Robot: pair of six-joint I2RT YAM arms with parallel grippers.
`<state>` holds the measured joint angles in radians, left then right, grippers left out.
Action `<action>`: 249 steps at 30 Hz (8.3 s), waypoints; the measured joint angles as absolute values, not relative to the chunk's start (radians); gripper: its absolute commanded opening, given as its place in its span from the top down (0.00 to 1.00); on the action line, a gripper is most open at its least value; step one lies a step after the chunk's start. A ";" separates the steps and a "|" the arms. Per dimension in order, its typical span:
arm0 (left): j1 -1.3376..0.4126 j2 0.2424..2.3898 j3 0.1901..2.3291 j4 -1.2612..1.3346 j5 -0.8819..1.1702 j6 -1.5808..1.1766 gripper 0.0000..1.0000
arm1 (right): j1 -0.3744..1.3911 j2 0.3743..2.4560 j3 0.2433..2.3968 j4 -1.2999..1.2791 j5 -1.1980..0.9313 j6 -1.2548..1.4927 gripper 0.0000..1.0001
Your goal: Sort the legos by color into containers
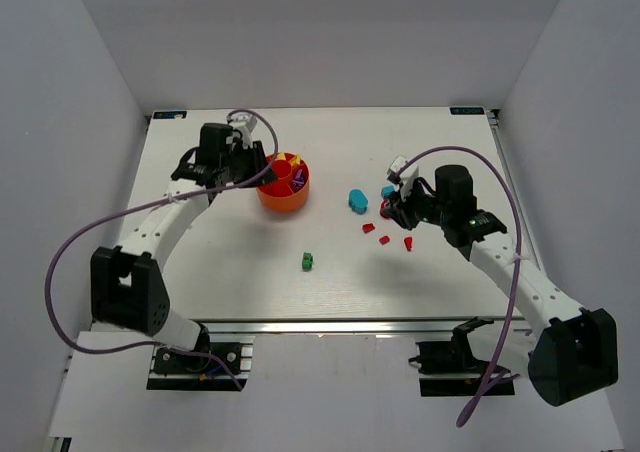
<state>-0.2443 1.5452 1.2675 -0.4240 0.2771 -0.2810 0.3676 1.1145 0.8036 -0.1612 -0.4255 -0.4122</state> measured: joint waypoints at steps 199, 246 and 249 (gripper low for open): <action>-0.270 1.136 0.960 -0.310 0.451 -0.142 0.28 | 0.246 1.992 1.457 -0.896 -0.572 -1.900 0.28; -0.420 1.412 0.839 0.217 0.902 -0.723 0.12 | 0.365 1.454 1.185 -0.592 -0.733 -0.994 1.00; -0.471 1.436 0.855 0.202 0.838 -0.766 0.11 | 0.410 1.391 1.157 -0.511 -0.731 -0.828 1.00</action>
